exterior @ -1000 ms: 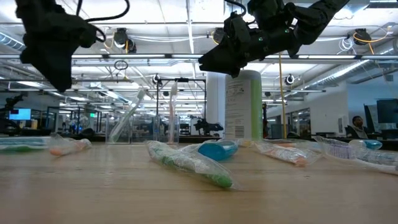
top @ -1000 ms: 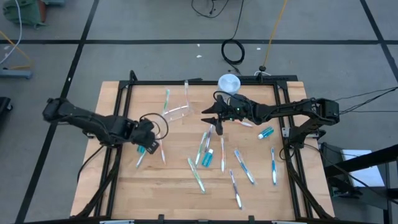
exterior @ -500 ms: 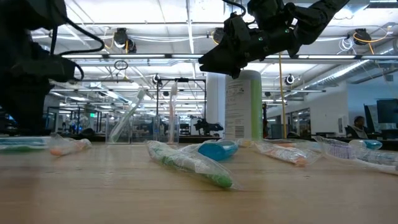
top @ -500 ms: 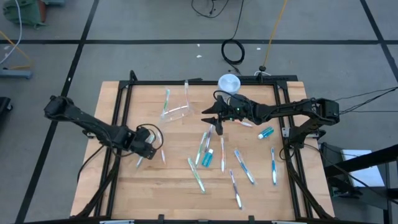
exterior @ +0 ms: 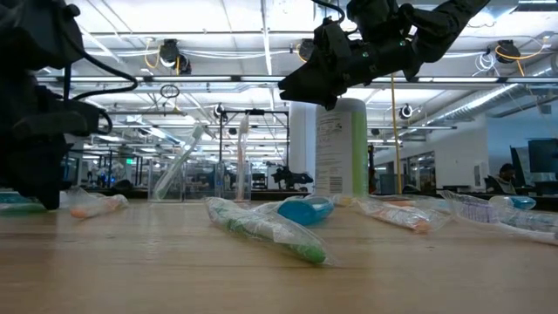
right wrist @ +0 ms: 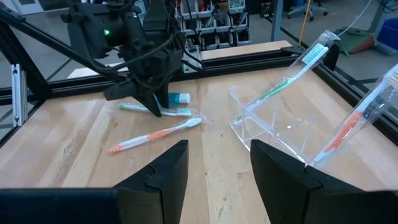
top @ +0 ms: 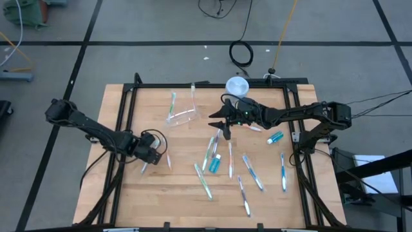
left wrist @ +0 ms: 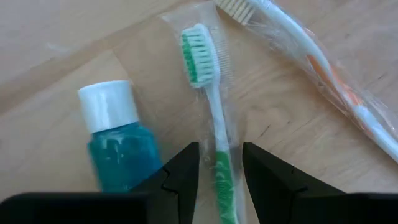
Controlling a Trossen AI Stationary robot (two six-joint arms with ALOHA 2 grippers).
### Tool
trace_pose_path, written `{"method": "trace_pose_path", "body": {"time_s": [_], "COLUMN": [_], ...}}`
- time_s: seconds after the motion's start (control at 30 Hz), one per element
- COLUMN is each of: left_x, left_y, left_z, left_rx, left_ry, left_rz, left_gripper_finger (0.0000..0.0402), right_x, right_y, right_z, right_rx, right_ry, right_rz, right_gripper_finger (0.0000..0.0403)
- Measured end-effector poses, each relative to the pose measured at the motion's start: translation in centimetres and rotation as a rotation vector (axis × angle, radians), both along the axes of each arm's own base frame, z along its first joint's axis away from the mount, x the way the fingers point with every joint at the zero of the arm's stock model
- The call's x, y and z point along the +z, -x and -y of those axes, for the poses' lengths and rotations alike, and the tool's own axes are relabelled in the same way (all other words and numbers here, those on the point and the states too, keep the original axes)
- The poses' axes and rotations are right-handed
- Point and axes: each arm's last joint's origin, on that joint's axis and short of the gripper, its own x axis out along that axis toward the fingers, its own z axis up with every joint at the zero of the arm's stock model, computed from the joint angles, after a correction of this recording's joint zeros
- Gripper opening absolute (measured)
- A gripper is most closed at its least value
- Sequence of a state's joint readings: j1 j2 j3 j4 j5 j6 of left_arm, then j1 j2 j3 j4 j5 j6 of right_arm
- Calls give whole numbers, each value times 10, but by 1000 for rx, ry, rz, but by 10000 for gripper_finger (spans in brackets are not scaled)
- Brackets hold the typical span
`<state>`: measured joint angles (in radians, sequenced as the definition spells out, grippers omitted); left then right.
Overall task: Pick & Place toothbrushing station
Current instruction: Put the green toothbrush into the transparent organizer
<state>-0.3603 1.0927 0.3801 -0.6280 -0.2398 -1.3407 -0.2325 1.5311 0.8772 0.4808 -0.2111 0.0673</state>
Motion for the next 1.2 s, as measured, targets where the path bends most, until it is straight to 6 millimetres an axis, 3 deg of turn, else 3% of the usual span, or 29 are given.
{"method": "trace_pose_path", "body": {"time_s": [0.37, 0.53, 0.77, 1.0, 1.2], "left_x": [-1, 0, 4, 17, 40], "left_y": [0, -1, -7, -13, -21], "left_z": [0, 0, 1, 13, 30], "left_rx": [9, 29, 47, 39, 5], "left_ry": [2, 9, -17, -61, -105], "left_rz": [3, 23, 80, 170, 289], "left_gripper_finger": [11, 25, 9, 6, 5], "right_x": [0, 0, 0, 0, 0], "right_y": [0, 0, 0, 0, 0], "right_z": [0, 0, 0, 0, 0], "right_rx": [0, 0, 0, 0, 0], "right_ry": [0, 0, 0, 0, 0], "right_rz": [0, 0, 0, -1, 0], "right_gripper_finger": [167, 167, 167, 167, 167]}}
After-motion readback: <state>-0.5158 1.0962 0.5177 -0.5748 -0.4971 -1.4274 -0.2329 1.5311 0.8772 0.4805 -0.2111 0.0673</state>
